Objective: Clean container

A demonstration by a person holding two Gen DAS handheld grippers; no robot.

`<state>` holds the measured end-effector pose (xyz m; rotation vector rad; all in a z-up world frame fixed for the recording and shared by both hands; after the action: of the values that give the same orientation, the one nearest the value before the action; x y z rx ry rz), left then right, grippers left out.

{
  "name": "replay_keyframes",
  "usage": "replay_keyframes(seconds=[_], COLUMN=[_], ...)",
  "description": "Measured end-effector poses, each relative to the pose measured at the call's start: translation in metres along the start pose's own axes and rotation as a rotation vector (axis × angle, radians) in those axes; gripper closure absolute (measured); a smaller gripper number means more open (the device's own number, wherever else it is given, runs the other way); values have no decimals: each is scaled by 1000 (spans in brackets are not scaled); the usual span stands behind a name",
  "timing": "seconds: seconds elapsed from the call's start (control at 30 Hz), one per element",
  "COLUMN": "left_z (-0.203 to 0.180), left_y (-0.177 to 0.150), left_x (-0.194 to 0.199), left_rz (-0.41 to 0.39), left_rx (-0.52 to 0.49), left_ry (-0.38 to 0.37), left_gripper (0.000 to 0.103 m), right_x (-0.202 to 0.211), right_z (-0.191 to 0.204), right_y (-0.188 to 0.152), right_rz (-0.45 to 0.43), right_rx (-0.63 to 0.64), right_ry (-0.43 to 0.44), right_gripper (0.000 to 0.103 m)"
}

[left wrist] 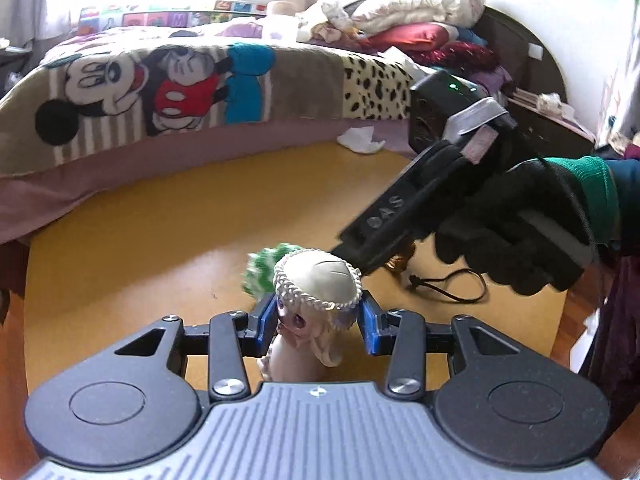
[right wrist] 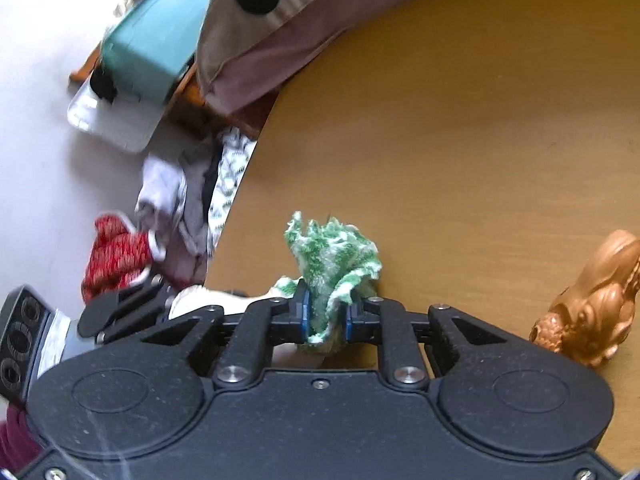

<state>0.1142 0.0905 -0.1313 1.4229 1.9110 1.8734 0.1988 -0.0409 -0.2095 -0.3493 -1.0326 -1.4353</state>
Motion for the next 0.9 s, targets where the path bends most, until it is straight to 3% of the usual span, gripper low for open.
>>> replay_keyframes(seconds=[0.07, 0.17, 0.3, 0.4, 0.57, 0.67, 0.9], left_z=[2, 15, 27, 27, 36, 37, 21], left_y=[1, 3, 12, 25, 40, 45, 59], left_x=[0, 7, 15, 20, 32, 34, 32], left_rz=[-7, -51, -134, -180, -253, -265, -305], left_rx=[26, 148, 277, 284, 335, 353, 331], left_ry=[7, 11, 4, -1, 5, 5, -117], left_gripper=[63, 63, 63, 63, 63, 63, 63], right_x=[5, 11, 19, 28, 44, 56, 65], right_z=[-3, -6, -13, -16, 0, 3, -31], right_y=[2, 0, 0, 1, -5, -5, 10], right_rz=[17, 19, -40, -85, -6, -28, -158], right_rx=[-10, -12, -89, -158, -80, -72, -276], right_ry=[18, 36, 82, 150, 280, 309, 292], right_gripper=[87, 87, 87, 87, 87, 87, 87])
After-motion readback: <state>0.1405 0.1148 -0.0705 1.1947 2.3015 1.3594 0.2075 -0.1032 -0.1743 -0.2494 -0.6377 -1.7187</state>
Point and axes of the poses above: each gripper's, at about its wrist camera, not at the fingertips, and x roughly against the way its jaws point, z to its left, y to its top, the point moved 6 cm from there along -x, roughly the way its jaws point, and after that the axes turned 14 degrees about -y, right-handed, at the moved point
